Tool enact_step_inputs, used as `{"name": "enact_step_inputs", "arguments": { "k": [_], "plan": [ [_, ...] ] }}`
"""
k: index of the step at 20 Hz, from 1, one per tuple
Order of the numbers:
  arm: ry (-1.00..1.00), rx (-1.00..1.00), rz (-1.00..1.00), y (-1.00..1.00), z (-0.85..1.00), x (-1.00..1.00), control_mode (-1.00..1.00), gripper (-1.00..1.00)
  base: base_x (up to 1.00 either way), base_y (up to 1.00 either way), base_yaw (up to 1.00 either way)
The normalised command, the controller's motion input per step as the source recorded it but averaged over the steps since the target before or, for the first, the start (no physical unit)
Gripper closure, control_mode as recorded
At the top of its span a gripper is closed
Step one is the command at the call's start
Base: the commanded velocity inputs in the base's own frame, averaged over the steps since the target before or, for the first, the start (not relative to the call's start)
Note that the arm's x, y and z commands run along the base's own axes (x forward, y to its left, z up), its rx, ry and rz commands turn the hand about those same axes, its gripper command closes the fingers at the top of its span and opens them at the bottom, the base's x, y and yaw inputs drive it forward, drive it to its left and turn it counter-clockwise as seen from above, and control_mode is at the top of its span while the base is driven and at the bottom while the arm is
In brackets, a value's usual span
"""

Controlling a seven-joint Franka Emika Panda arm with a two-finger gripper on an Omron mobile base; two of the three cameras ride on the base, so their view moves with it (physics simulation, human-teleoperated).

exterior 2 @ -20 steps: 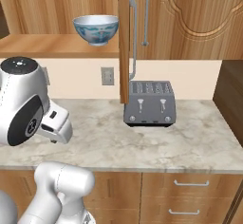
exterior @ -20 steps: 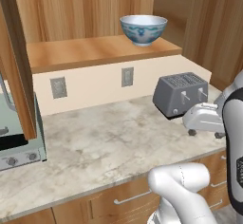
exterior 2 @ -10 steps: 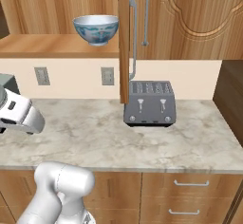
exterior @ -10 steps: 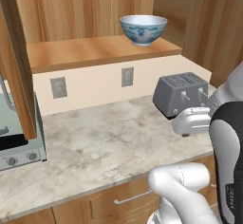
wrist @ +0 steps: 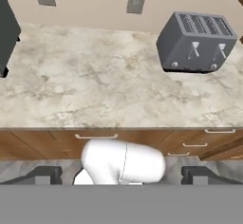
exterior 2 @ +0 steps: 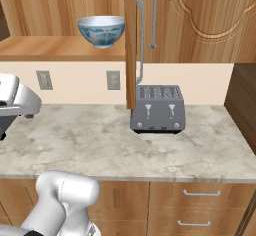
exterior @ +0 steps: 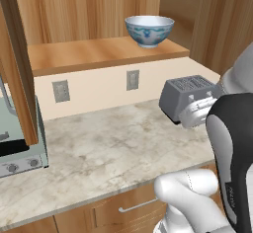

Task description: Move the bowls from the cabinet to the plates on the dining table.

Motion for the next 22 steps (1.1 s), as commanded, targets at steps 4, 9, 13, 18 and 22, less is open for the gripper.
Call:
{"name": "enact_step_inputs", "arguments": {
  "k": [4,9,13,18,22],
  "plan": [
    [-0.03,0.00,0.11,0.00,0.42,0.08,-1.00,-1.00,0.00,0.00,0.00],
    [-0.12,0.00,0.11,0.01,0.51,0.00,-1.00,-1.00,0.00,0.00,0.00],
    [-0.16,-0.01,0.07,0.15,0.40,0.23,-1.00,-1.00,0.00,0.00,0.00],
    [-0.20,0.00,0.04,0.16,0.15,0.56,-1.00,-1.00,0.00,0.00,0.00],
    [-0.09,-0.04,0.00,0.13,0.00,0.72,-1.00,-1.00,0.00,0.00,0.00]
  ]
}}
